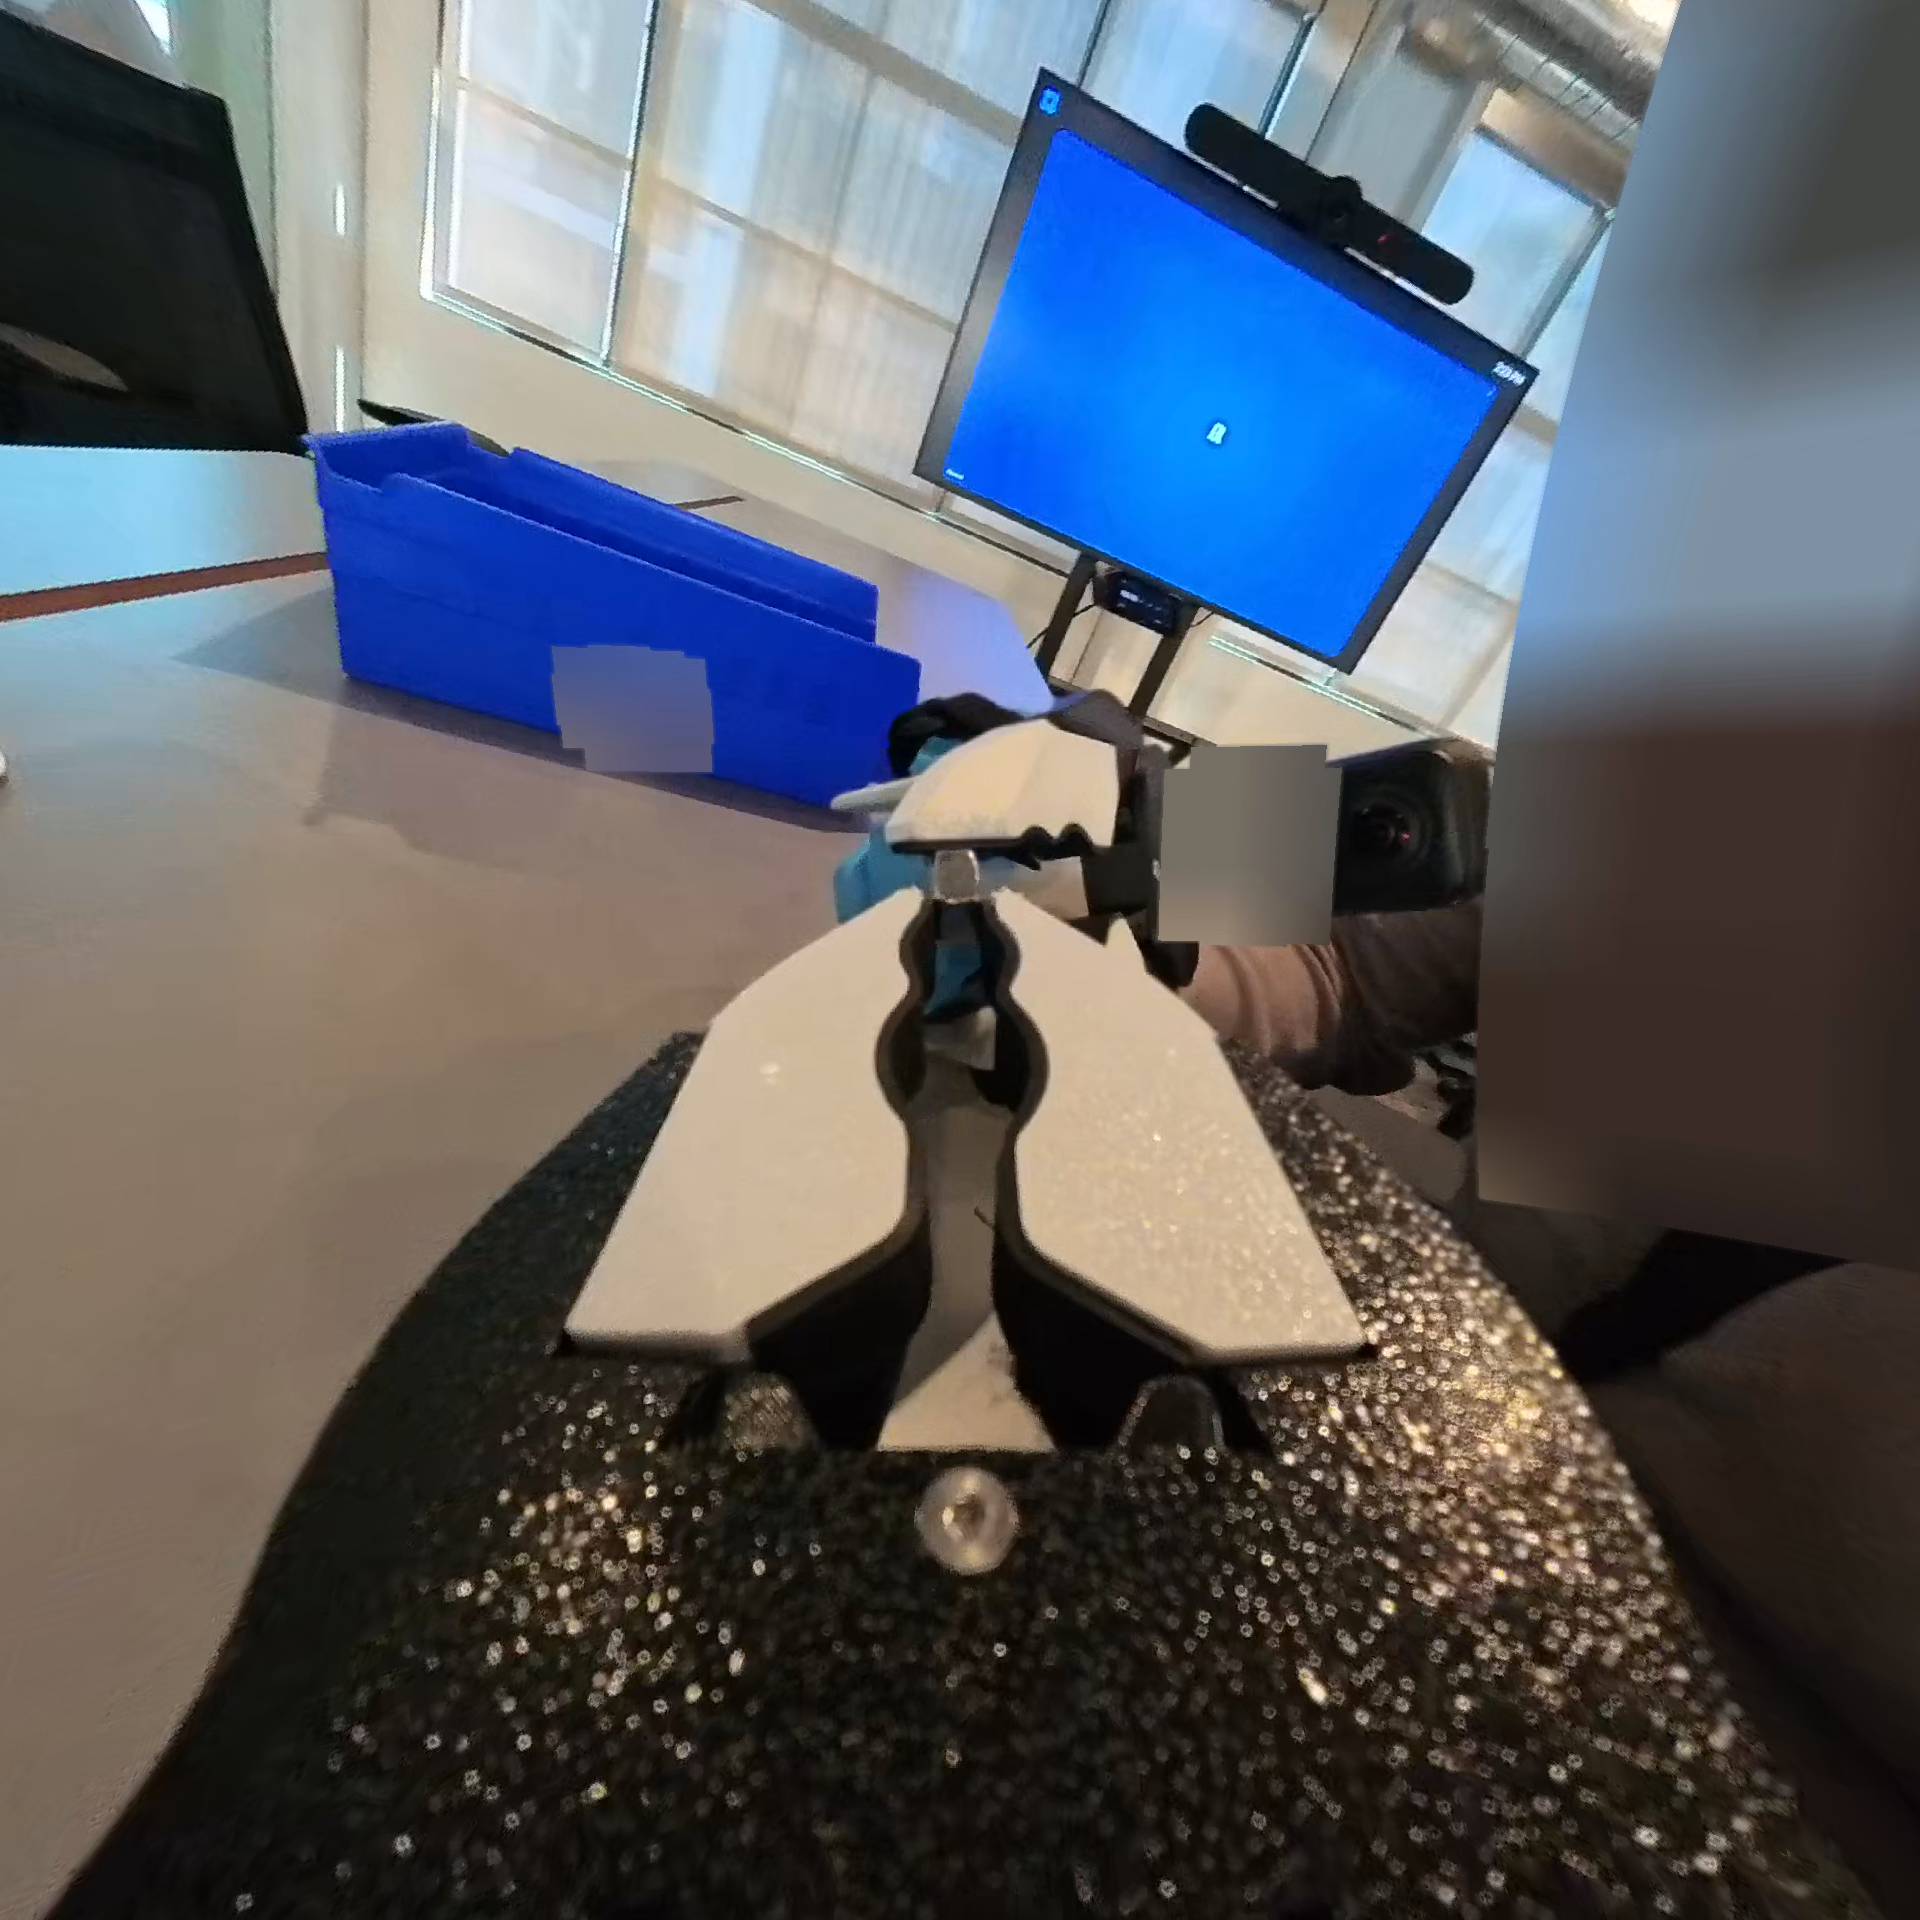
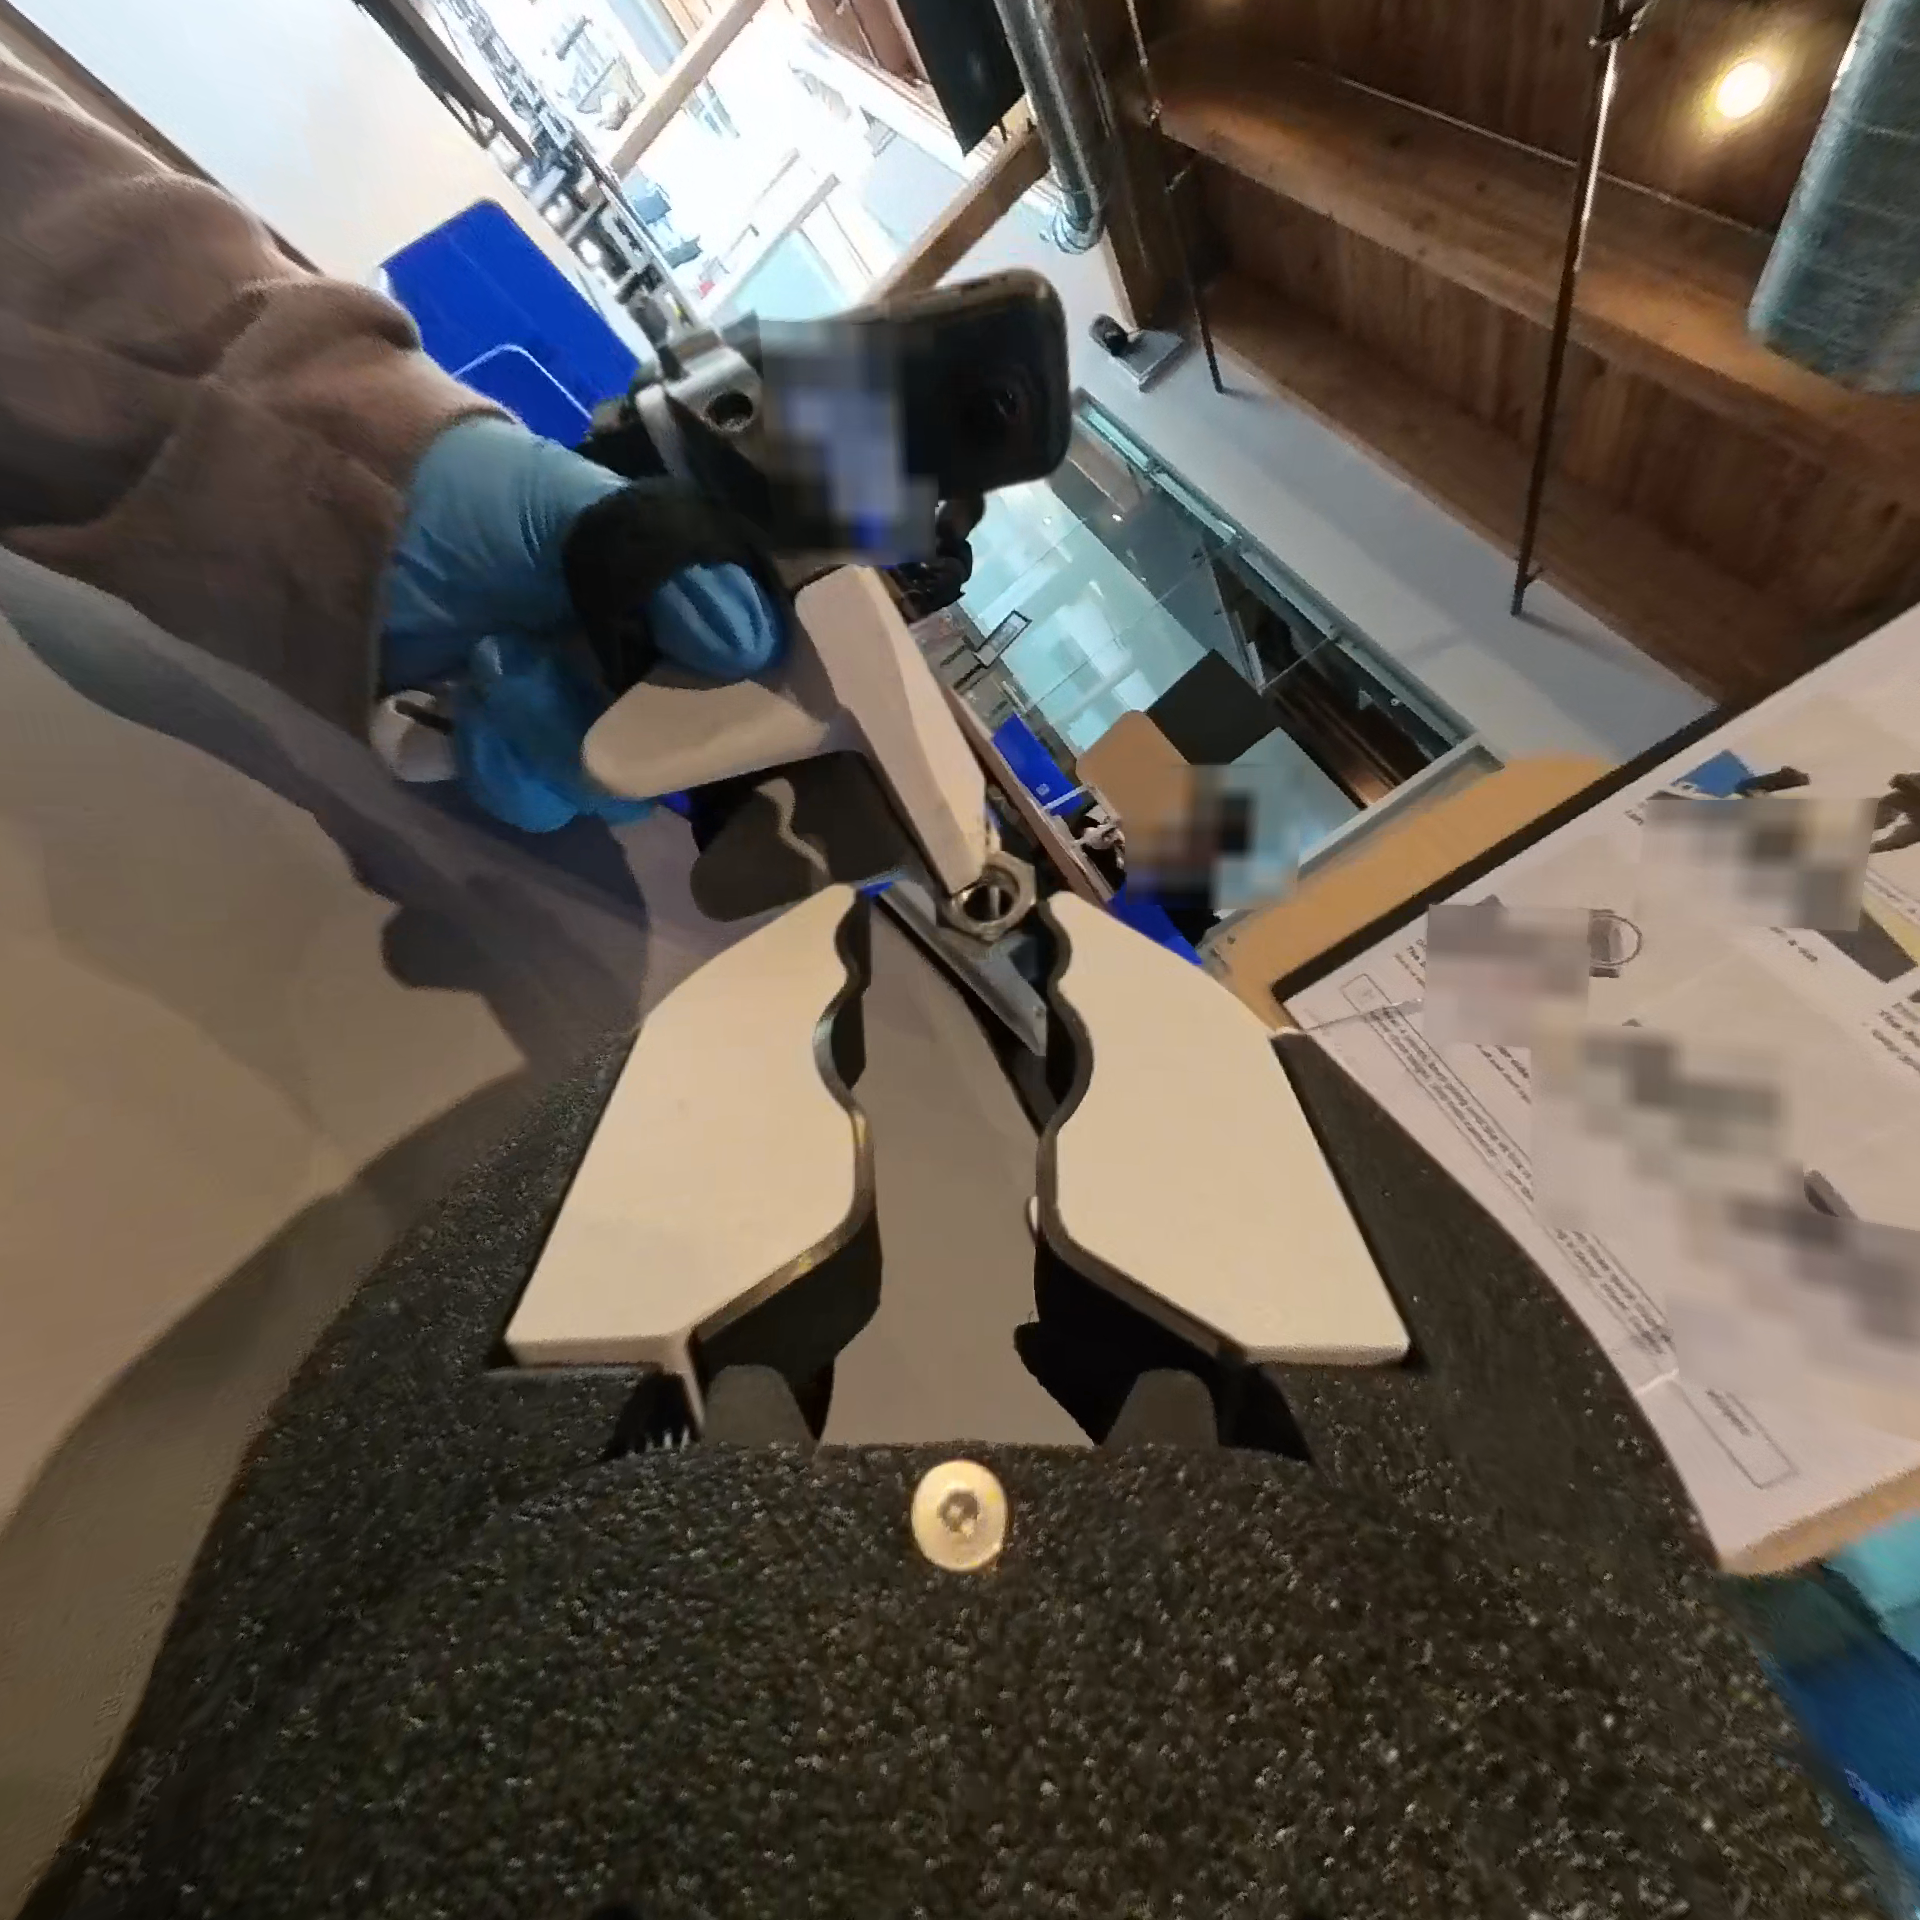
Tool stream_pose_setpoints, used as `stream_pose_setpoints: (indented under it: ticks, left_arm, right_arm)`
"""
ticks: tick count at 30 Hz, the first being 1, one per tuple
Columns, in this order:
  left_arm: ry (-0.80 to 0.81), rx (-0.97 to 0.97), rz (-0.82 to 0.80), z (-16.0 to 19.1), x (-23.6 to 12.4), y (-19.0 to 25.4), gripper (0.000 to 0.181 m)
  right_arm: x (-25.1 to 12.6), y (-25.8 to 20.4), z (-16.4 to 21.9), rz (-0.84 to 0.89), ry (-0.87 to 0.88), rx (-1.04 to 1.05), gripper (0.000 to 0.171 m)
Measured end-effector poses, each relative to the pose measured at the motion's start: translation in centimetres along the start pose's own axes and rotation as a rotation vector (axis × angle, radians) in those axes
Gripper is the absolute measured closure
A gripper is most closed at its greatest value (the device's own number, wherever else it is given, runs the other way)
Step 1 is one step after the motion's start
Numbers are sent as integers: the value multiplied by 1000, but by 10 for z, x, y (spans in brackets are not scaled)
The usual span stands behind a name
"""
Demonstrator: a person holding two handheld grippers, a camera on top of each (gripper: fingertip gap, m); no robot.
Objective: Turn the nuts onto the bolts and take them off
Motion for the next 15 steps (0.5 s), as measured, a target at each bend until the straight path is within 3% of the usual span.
stream_pose_setpoints:
  ticks: [4, 13, 14, 15]
  left_arm:
    - [-11, -29, 24, 2, 0, 1, 174]
    - [1, -96, 49, 6, 0, -3, 174]
    - [9, -93, 44, 6, 1, -4, 173]
    - [19, -86, 34, 5, 0, -5, 161]
  right_arm:
    - [-1, 2, -1, 17, 2, -21, 150]
    - [1, 0, -2, 6, -12, -31, 154]
    - [1, 1, -1, 5, -17, -18, 154]
    - [1, 2, 1, 9, -28, -10, 154]
Point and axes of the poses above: each gripper's, where its closed fingertips meet, x out along the fingers, z out of its underside, y = z × x across the jaws, the point moved 3 cm from there along -x, back along the fingers, and after that the axes turned 9 degrees about z, right-handed, at the moved point
